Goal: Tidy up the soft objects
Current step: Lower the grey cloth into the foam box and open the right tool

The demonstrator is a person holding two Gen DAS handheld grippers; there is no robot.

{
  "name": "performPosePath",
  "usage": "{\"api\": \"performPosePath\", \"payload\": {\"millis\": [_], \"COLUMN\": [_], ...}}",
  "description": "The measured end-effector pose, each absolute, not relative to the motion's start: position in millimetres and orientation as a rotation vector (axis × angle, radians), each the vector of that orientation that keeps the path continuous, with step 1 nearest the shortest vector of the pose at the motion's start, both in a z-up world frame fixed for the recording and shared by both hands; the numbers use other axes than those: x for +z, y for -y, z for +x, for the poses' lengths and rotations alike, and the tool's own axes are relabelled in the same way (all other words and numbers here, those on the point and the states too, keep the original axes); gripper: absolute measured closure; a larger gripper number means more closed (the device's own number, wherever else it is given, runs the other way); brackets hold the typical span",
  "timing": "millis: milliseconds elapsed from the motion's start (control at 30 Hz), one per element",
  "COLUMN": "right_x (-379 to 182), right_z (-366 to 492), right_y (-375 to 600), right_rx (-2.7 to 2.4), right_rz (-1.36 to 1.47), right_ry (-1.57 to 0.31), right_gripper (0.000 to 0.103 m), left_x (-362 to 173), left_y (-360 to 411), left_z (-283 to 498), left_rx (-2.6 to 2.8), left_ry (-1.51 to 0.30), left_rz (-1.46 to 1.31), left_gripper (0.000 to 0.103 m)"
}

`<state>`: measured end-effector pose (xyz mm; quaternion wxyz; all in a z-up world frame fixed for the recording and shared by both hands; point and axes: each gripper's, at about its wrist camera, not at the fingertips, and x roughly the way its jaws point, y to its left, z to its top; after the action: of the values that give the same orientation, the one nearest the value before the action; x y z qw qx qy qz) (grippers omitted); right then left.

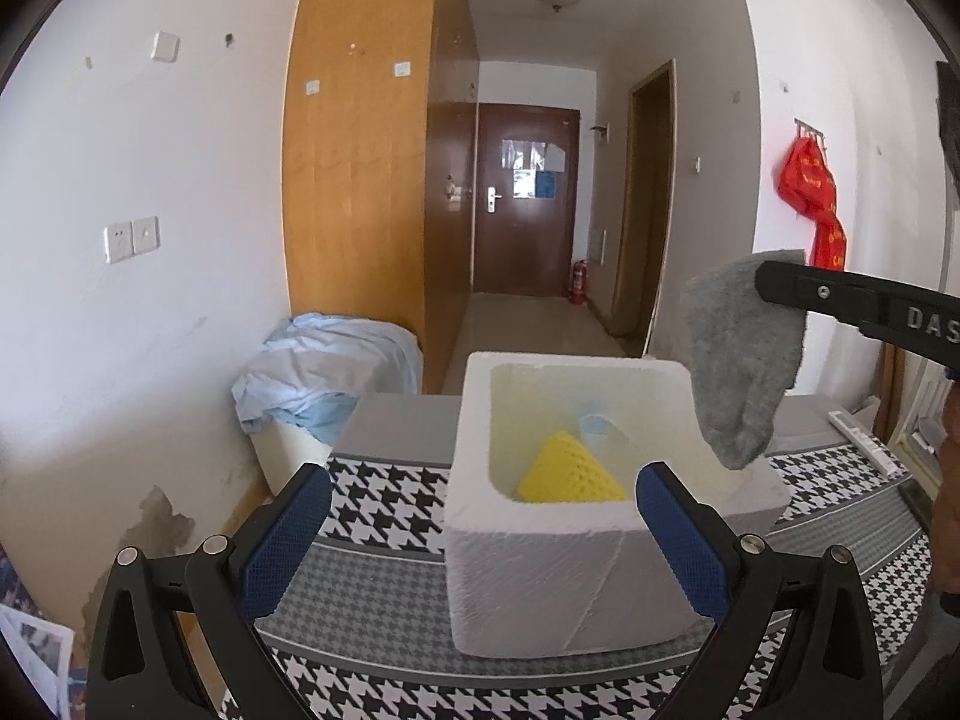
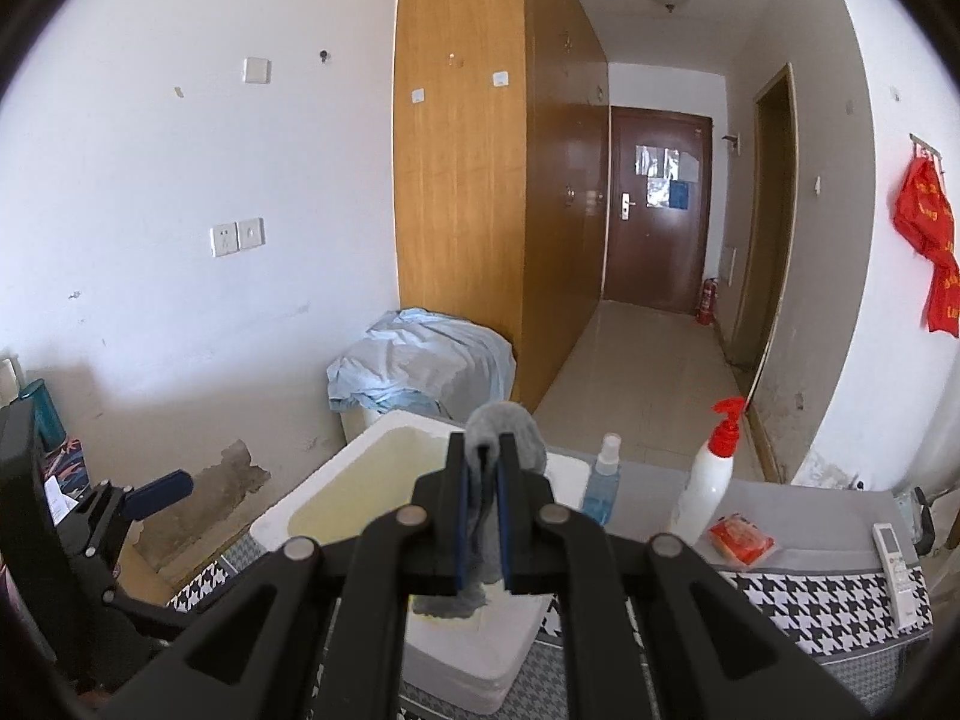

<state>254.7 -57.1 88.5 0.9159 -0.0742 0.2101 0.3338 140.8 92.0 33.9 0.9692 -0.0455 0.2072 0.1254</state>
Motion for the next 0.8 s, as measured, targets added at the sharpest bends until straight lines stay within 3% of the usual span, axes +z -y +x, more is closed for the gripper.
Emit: {"api": "performPosePath", "payload": {"millis": [600, 667, 733, 800], "right_x": [63, 61, 60, 61], "right_z": [280, 281, 280, 275], "right_y": [24, 25, 25, 24], "right_rx": [0.679, 0.687, 0.701, 0.708], "right_rz": [-0.209, -0.205, -0.203, -0.213], "right_ry": [-0.534, -0.549, -0.557, -0.542], "right_gripper": [0.091, 0.080, 0.049, 0.038], "left_x": [22, 22, 21, 21], "left_y": [-111, -111, -111, -110], "left_z": [133, 133, 132, 132], "left_rx": [0.294, 0.293, 0.292, 0.292], "left_ry": [-0.440, -0.439, -0.439, -0.439], "left_rz": [-0.128, -0.128, -0.129, -0.127], "left_gripper": [0.001, 0.001, 0.001, 0.001]}}
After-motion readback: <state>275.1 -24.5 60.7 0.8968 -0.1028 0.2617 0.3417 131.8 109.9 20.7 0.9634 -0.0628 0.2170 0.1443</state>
